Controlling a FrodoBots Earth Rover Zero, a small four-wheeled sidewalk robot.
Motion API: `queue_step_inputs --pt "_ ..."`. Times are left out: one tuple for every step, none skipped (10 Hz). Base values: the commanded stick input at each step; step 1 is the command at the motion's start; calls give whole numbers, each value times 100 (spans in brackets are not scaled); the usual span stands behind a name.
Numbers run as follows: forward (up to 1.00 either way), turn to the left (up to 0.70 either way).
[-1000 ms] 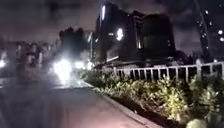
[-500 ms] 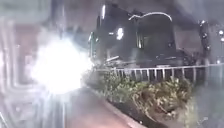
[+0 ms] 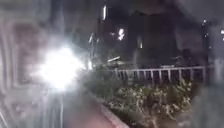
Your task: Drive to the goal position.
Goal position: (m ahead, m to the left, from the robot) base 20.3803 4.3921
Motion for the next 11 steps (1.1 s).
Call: queue_step_inputs --pt "45 0" --pt "45 23" --pt "45 27" --pt "45 27" --pt "45 27" --pt "45 27" --pt "45 27" --pt "45 27" --pt "45 27" --pt "45 21" --pt "45 0"
